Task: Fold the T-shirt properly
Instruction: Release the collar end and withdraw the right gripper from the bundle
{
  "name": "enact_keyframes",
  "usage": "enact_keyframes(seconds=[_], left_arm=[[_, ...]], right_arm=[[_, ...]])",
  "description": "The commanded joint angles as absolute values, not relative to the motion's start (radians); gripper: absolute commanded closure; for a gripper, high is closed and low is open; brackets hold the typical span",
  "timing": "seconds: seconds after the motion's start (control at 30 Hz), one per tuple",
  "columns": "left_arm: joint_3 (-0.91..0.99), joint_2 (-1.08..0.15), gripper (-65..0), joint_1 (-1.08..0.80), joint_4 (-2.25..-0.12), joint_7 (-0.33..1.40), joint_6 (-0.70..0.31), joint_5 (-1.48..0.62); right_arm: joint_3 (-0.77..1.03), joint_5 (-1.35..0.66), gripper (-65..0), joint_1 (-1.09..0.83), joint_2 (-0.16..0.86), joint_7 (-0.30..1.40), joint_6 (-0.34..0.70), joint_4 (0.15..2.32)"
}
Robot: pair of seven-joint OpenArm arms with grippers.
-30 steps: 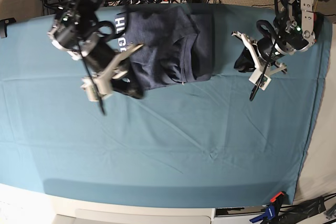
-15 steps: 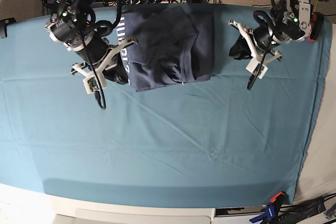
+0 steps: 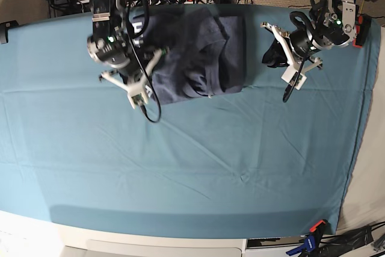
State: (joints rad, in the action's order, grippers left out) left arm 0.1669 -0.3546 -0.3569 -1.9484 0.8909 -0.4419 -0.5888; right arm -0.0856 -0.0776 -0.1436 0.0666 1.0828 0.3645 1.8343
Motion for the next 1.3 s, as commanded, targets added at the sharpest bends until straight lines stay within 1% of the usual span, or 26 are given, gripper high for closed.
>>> enact_keyframes(seconds=[0.0,0.1,0.33,0.7,0.8,0.9,1.0,1.1,1.13,1.2,1.27], left_arm=[[0.173,-0.363,-8.3,-0.355,-1.967,0.875,-0.446,-0.606],[0.173,-0.363,-8.3,-0.355,-1.967,0.875,-0.446,-0.606],[0.173,-0.363,-8.3,-0.355,-1.967,0.875,-0.446,-0.606],[0.173,-0.363,-8.3,-0.355,-1.967,0.881,-0.446,-0.607],[0.173,-0.363,-8.3,-0.355,-1.969,0.925,-0.446,-0.627],[0.173,-0.363,-8.3,-0.378,-1.98,0.951,-0.451,-0.666],[0.173,-0.363,-8.3,-0.435,-2.034,0.966,-0.473,-0.693],[0.173,-0.363,-8.0,-0.514,-2.128,0.97,-0.472,-0.696],[0.173,-0.363,-6.3,-0.543,-2.162,0.969,-0.472,-0.696],[0.173,-0.363,0.0,-0.6,-2.223,0.969,-0.472,-0.696],[0.173,-0.363,0.0,-0.65,-2.268,0.965,-0.472,-0.696]], right_arm=[[-0.1,-0.085,0.0,-0.124,0.067,1.062,0.367,1.82],[-0.131,-0.085,0.0,-0.084,0.066,1.039,0.367,1.798],[-0.157,-0.086,0.0,-0.002,0.066,1.058,0.366,1.799],[-0.157,-0.079,0.0,0.014,0.067,1.071,0.367,1.801],[-0.157,-0.037,0.0,0.015,0.067,1.082,0.367,1.84],[-0.155,0.049,0.0,0.015,0.067,1.083,0.364,1.921],[-0.155,0.118,0.0,0.02,0.067,1.047,0.313,1.999],[-0.155,0.136,0.0,0.034,0.067,0.991,0.287,2.006],[-0.155,0.136,0.0,0.042,0.067,0.98,0.287,1.998],[-0.155,0.135,0.0,0.062,0.067,0.962,0.287,1.972],[-0.155,0.135,0.0,0.091,0.066,0.944,0.287,1.929]])
